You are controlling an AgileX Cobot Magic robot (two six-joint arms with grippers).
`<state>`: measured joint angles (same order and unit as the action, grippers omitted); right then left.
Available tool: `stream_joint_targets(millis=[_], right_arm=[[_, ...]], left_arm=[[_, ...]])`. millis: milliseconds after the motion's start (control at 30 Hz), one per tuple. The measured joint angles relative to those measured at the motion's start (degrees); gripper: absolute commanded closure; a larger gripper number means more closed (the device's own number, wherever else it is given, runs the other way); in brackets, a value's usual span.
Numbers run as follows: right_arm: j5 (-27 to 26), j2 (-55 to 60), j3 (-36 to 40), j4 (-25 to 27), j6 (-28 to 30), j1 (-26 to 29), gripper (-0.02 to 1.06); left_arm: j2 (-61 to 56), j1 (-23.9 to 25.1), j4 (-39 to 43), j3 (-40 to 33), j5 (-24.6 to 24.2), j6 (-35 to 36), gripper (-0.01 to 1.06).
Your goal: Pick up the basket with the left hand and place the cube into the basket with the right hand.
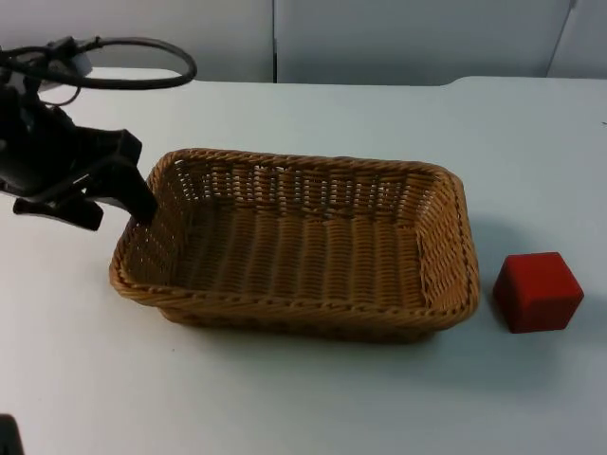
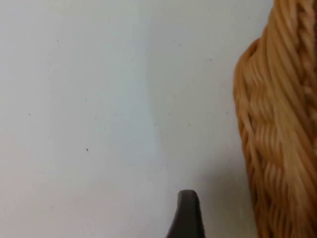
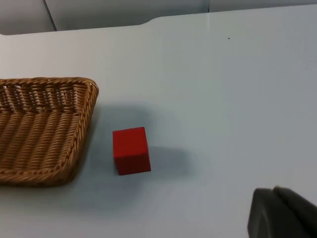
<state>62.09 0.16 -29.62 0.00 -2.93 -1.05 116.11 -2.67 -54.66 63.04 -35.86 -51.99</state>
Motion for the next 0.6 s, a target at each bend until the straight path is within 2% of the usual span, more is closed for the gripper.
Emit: stream_joint_targets(millis=[100, 167, 200, 233, 267, 367, 400, 500, 600], right_arm=[[0.0, 0.0, 0.0, 0.0, 0.0, 0.0, 1.05], [0.0, 0.0, 0.0, 0.0, 0.0, 0.0, 1.05], [0.0, 0.0, 0.0, 0.0, 0.0, 0.0, 1.05], [0.0, 0.0, 0.0, 0.0, 0.0, 0.0, 1.05], [0.0, 0.0, 0.0, 0.0, 0.0, 0.0, 1.05], [0.0, 0.0, 0.0, 0.0, 0.0, 0.0, 1.05], [0.0, 0.0, 0.0, 0.0, 0.0, 0.0, 1.05], [0.0, 0.0, 0.0, 0.0, 0.0, 0.0, 1.05], [0.0, 0.0, 0.0, 0.0, 0.0, 0.0, 1.05]], left_arm=[[1.65, 0.0, -0.87, 0.64, -0.51, 0.0, 0.41], [3.08, 0.0, -1.5, 1.45, -0.9, 0.0, 0.46], [3.08, 0.0, -1.5, 1.45, -0.9, 0.0, 0.52], [3.66, 0.0, -1.94, 1.74, -1.34, 0.0, 0.52], [3.93, -0.11, -2.35, 2.11, -1.67, 0.0, 0.63], [4.18, -0.22, -2.64, 2.65, -2.1, 0.0, 0.86], [4.18, -0.22, -2.68, 2.77, -2.1, -0.28, 0.86], [4.18, -0.3, -2.8, 2.99, -1.37, -1.36, 1.03], [4.18, -0.3, -2.8, 2.99, -1.11, -1.35, 1.05]])
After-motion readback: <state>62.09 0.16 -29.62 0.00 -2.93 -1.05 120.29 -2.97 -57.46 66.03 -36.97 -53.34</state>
